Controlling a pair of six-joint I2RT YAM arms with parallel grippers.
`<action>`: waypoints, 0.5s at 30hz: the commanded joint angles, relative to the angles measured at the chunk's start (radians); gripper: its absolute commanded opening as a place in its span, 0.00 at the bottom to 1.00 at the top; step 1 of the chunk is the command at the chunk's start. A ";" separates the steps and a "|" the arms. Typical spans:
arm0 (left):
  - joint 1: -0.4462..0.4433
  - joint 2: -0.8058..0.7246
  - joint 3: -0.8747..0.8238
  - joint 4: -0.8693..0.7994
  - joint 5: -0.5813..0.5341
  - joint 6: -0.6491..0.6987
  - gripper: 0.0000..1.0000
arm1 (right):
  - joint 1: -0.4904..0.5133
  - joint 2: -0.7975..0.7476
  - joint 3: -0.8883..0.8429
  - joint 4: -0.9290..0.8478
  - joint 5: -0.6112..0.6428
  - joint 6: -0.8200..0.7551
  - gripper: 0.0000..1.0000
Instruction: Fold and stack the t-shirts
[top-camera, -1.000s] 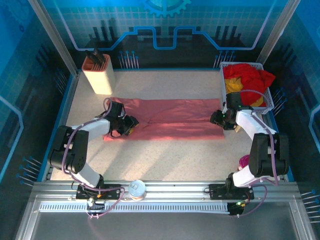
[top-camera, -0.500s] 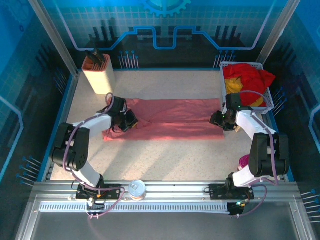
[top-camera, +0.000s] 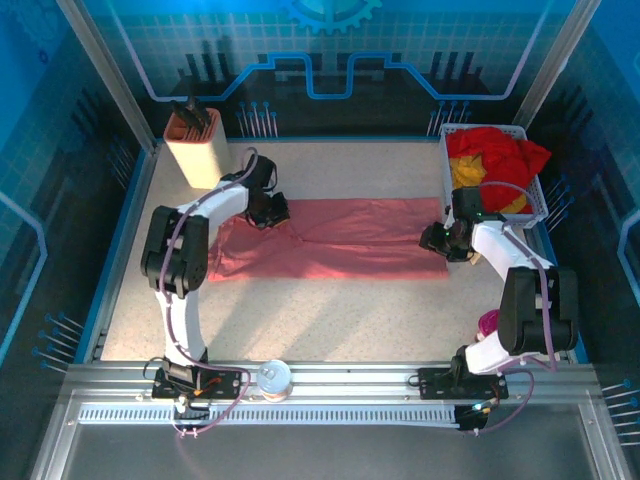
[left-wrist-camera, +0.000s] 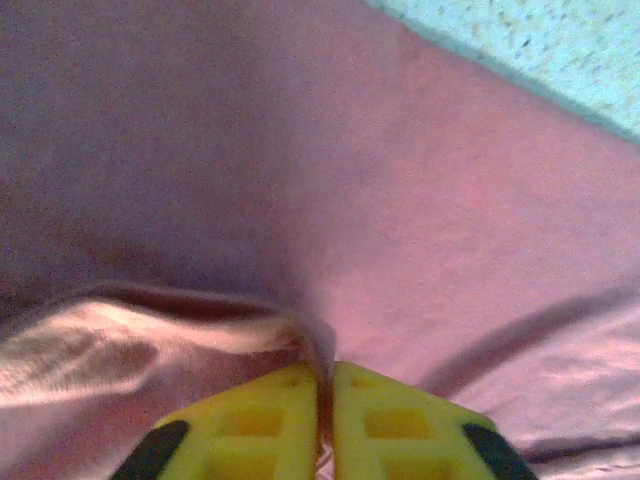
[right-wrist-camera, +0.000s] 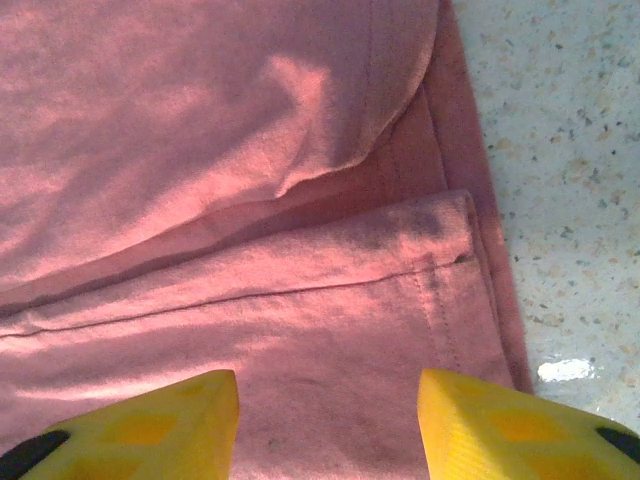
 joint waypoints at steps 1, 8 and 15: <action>-0.009 0.018 0.047 -0.065 -0.012 0.058 0.26 | 0.013 -0.036 -0.018 -0.024 -0.019 -0.006 0.51; -0.066 0.000 0.059 -0.046 -0.001 0.050 0.38 | 0.019 -0.023 -0.028 -0.003 -0.043 0.007 0.52; -0.101 0.051 0.096 0.006 0.032 -0.019 0.38 | 0.041 -0.005 -0.001 -0.006 -0.043 0.010 0.51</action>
